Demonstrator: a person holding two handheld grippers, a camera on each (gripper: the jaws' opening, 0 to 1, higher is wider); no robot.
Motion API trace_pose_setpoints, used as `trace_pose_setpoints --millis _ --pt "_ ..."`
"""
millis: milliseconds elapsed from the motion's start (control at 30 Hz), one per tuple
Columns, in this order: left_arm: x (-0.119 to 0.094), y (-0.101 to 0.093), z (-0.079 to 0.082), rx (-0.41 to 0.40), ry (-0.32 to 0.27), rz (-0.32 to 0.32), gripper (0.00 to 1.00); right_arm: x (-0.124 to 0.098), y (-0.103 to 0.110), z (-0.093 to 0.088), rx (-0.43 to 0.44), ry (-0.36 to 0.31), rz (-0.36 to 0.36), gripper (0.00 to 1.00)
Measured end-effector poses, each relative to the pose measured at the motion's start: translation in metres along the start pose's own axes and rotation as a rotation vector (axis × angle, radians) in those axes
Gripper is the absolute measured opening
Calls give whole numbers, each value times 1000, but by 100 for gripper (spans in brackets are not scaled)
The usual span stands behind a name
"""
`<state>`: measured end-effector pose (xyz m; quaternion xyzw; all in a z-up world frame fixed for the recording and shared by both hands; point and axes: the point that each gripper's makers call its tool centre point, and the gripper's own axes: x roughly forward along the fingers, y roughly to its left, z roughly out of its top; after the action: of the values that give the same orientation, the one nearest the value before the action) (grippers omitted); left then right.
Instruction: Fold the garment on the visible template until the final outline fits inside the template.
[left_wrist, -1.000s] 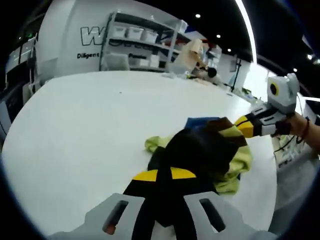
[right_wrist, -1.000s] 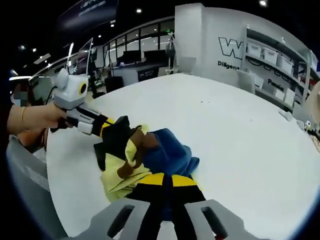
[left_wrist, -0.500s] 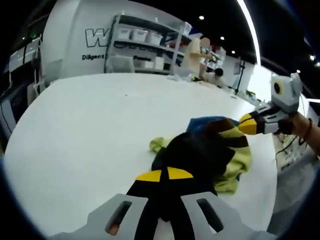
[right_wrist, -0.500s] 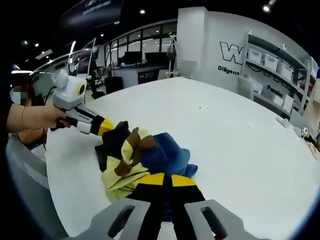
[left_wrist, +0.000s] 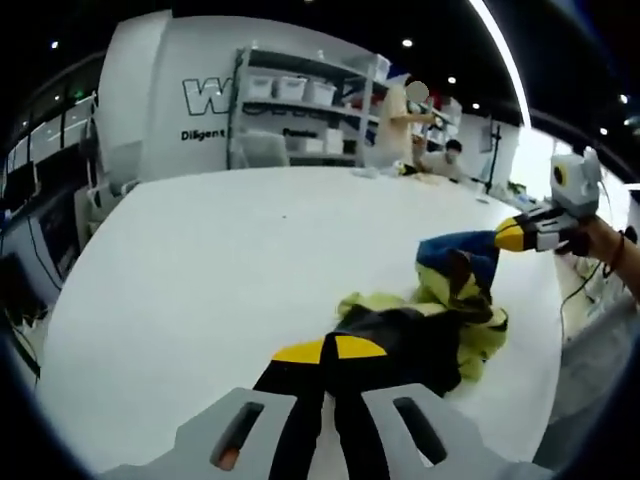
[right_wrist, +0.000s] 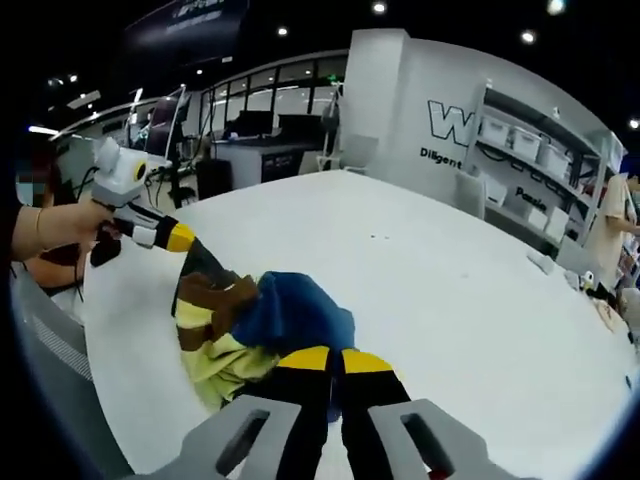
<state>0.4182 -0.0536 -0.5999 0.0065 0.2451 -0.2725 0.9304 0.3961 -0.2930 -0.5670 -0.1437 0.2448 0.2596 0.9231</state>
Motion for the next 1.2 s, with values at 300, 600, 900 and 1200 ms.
trace_pose_setpoints --millis 300,600,900,1200 --pt "-18 13 8 14 -16 33 0 -24 -30 6 17 -27 -96 0" --pt "-41 45 7 26 -10 112 0 -44 -55 -7 76 -13 -167 0" --pt "-55 70 -14 15 36 174 0 -45 -69 -33 155 37 -204 0" --pt "-68 90 -33 -24 60 234 0 -43 -77 -61 205 100 -239 0"
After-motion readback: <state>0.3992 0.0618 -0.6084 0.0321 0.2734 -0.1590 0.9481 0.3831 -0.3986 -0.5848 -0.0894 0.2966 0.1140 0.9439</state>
